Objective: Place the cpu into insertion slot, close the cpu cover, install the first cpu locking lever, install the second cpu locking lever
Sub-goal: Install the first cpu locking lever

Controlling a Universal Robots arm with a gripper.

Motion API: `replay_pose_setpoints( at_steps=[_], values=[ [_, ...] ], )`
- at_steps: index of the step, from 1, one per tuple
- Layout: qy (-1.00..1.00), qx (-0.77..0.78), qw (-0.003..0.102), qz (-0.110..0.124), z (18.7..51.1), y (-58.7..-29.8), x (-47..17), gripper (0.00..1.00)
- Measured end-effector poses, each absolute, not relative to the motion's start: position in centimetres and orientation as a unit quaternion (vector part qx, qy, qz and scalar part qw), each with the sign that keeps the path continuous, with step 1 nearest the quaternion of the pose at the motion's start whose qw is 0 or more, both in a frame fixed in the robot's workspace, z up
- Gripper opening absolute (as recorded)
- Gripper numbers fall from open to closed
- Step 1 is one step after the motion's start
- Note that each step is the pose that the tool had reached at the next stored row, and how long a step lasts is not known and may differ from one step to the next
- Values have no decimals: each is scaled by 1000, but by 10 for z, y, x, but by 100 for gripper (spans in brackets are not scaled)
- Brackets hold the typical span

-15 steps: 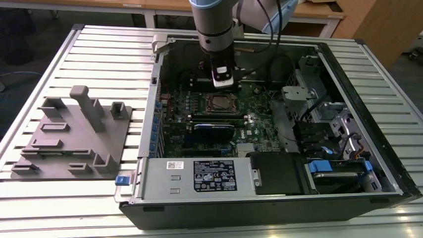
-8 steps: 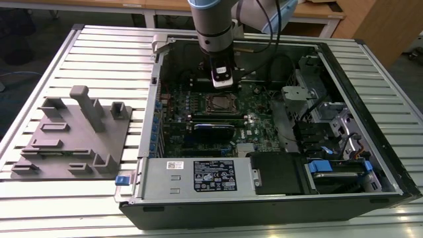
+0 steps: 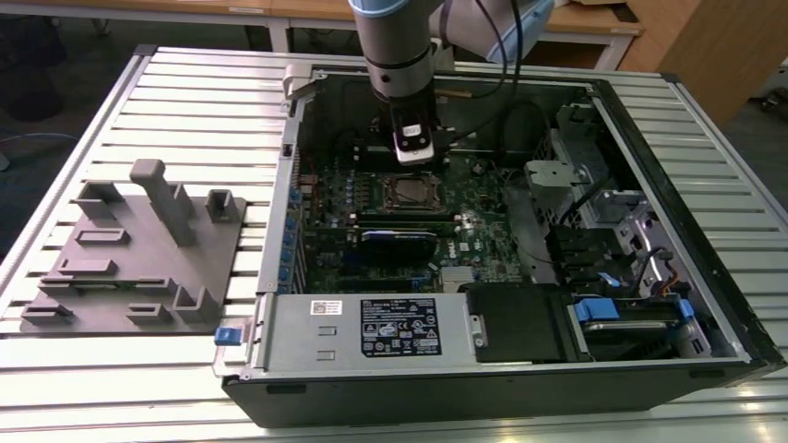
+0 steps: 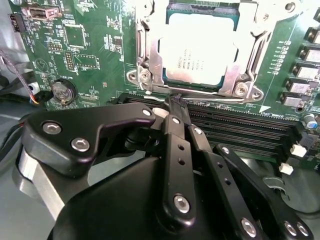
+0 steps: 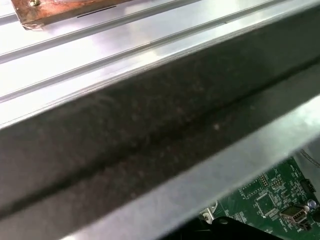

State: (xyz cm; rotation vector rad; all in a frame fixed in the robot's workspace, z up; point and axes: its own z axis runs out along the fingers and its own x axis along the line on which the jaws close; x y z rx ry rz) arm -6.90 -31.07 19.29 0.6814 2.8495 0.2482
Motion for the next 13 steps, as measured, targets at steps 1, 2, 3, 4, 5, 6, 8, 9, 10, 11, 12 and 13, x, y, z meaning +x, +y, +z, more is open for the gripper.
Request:
replay_pose_setpoints(
  at_steps=[1, 2, 3, 4, 5, 6, 8, 9, 10, 11, 12, 13],
  values=[
    [964, 231, 101, 84, 192, -310, -69, 10],
    [964, 230, 101, 83, 192, -310, -69, 10],
    [964, 230, 101, 83, 192, -310, -69, 10],
    [964, 230, 101, 82, 192, -310, -69, 10],
    [964, 230, 101, 82, 192, -310, -69, 10],
    [964, 230, 101, 82, 192, -310, -69, 10],
    [964, 230, 101, 82, 195, -310, -69, 10],
    [964, 230, 101, 82, 197, -310, -69, 10],
    [964, 230, 101, 83, 197, -310, -69, 10],
    [964, 230, 101, 83, 197, -310, -69, 10],
    [964, 230, 101, 83, 197, -309, -69, 10],
    [964, 230, 101, 82, 197, -309, -70, 10]
  ],
)
